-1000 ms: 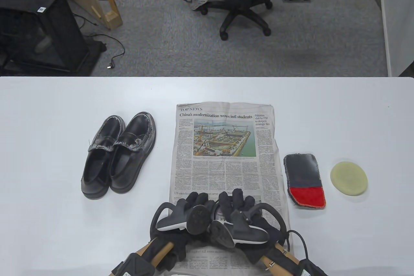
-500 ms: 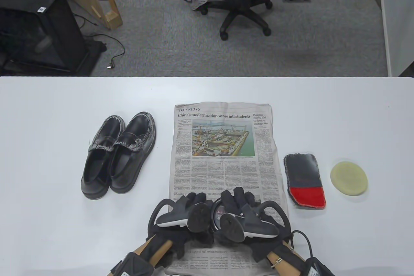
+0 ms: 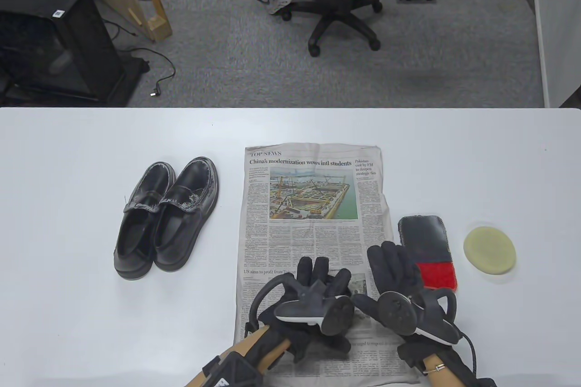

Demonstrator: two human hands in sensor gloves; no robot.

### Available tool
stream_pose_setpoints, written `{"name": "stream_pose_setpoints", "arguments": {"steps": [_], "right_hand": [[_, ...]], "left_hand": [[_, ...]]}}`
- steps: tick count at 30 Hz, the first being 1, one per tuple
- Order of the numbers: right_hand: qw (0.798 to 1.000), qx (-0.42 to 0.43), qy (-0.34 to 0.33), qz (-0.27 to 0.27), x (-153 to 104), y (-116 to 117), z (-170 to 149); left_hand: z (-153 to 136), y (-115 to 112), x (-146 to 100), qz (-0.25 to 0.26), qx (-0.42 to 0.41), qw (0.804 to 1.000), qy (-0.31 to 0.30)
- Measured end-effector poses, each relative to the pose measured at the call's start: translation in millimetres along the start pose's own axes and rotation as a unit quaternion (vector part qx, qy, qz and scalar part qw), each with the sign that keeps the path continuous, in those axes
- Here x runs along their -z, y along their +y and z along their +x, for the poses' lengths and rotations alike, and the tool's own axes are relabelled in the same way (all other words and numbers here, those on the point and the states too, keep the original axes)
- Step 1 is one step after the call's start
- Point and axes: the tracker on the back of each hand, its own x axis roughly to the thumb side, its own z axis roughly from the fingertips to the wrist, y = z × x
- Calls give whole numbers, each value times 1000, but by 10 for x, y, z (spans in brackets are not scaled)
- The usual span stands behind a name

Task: Dip and apply leather care cream with polishing sponge on shoes

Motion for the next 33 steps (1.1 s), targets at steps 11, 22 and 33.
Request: {"name": "stream_pose_setpoints", "arguments": {"steps": [11,22,33], "right_hand": [[1000,-15,-3,-5,-16,7,4],[999,-37,-1,22,43,112,49],[998,-41,5,38,67,169,41]], "left_hand": [[-407,19,-352,68,-69,994,41],[-1506,-692,-1480,22,-105,969,222],[-1664,-768,-1580,36,-118,955,269]]}}
